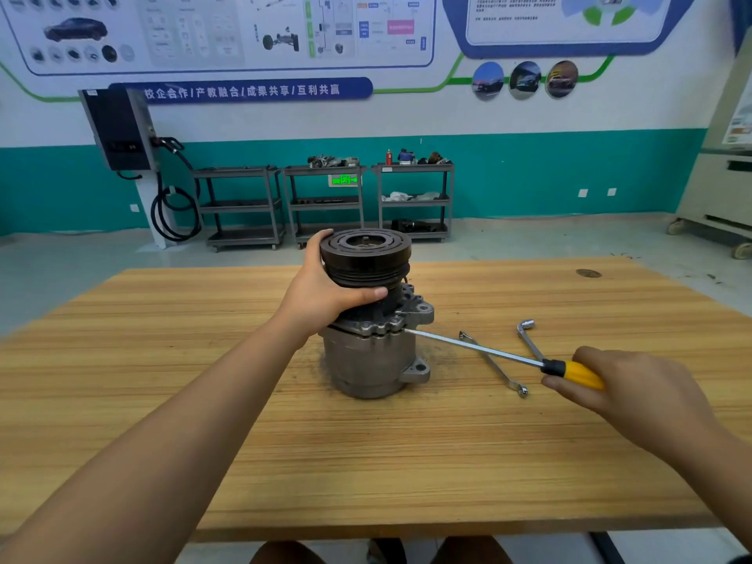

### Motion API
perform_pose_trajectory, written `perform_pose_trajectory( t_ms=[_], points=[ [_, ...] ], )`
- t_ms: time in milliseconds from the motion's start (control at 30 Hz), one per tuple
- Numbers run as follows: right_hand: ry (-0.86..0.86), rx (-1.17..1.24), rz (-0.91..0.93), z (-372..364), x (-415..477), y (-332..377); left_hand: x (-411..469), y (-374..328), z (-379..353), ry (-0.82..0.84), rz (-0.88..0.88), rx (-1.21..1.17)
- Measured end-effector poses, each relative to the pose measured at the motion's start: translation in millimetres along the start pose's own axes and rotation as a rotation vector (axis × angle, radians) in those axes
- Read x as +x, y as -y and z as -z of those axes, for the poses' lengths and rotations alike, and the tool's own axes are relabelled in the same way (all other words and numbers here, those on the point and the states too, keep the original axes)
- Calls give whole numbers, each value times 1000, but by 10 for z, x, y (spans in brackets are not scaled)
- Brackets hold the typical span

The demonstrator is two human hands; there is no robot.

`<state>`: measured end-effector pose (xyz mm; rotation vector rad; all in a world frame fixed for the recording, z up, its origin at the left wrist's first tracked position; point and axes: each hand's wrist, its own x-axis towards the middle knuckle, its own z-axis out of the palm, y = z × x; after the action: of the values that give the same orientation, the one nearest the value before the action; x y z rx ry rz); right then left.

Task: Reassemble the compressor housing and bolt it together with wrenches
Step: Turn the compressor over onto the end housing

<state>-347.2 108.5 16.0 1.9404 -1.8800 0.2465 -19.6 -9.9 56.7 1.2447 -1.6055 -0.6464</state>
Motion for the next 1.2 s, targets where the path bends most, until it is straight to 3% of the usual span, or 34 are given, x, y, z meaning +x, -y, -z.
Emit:
perform_pose_trajectory(
  t_ms=[100,167,233,300,400,533,633,733,833,900,1000,1133,1200],
  points=[
    [-94,182,-95,-91,-97,-148,1,10,-3,-1,-9,-11],
    [-112,248,-281,-223,-143,-273,1,17,-16,-11,-14,-26],
    [6,265,-481,-385,-111,-344,7,24,-17,-6,-17,-30],
    [134,318,-561,-492,-26,-340,22,25,26,53,-3,-39],
    [221,293,-588,-599,74,-287,39,61,189,200,73,-143],
    [183,195,-612,-693,147,-262,-95,258,369,290,216,-288],
    [210,136,-626,-733,160,-217,-249,442,302,449,323,-339],
    [221,100,-655,-692,169,-155,-302,599,131,440,319,-424],
    [252,-30,-631,-598,181,-109,-314,675,24,377,301,-493],
    [216,11,-589,-531,224,-64,-318,686,11,365,287,-481],
    [136,339,-496,-370,324,89,-354,706,-1,332,291,-436],
    [-35,700,-237,-189,451,437,-463,676,-93,209,283,-337],
    [-33,848,-173,-156,526,627,-533,631,-168,137,268,-294]
  ],
)
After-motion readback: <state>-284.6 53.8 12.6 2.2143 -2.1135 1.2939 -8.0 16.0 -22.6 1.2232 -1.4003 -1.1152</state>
